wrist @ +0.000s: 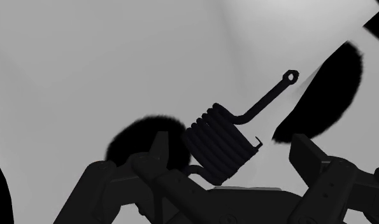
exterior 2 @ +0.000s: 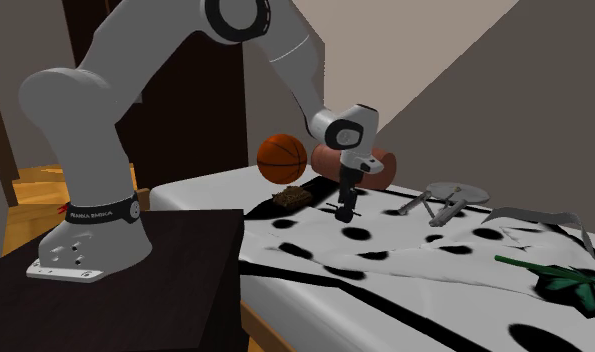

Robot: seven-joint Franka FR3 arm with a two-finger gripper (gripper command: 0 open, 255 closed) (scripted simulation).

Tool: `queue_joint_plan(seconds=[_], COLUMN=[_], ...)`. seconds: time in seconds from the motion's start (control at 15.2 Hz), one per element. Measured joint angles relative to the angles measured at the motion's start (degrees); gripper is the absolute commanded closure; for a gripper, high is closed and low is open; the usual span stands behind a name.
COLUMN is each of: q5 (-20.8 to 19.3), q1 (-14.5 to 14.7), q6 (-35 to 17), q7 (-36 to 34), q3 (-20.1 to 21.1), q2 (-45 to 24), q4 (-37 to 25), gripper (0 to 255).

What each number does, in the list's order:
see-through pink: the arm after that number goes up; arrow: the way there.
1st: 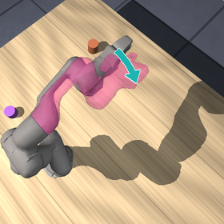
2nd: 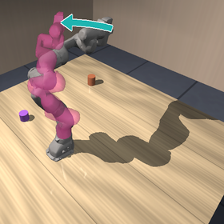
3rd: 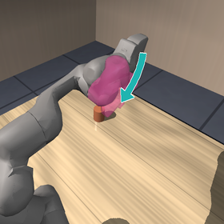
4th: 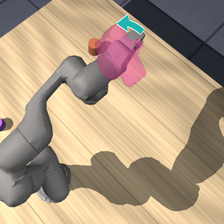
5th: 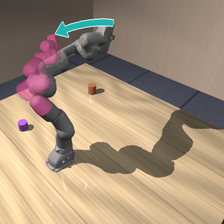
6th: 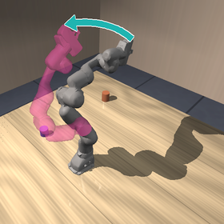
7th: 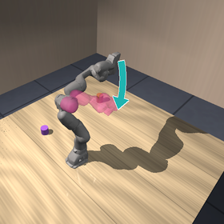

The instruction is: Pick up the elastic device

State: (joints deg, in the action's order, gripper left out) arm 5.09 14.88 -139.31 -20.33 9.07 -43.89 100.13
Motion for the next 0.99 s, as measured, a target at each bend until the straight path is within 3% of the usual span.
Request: queue_joint_plan(seconds=[0.26, 0.33, 0.99], q5=[-0.09, -0.1, -0.11], q1=[0.07, 0.08, 0.09], q6=[-1.31, -1.41, -1.48], q7=[0.23, 0.24, 0.26], q3=[-0.14, -0.15, -0.16], q2=[-2.04, -2.2, -2.36], q4=[-0.7, -0.77, -0.87], gripper=[0, 255, 255])
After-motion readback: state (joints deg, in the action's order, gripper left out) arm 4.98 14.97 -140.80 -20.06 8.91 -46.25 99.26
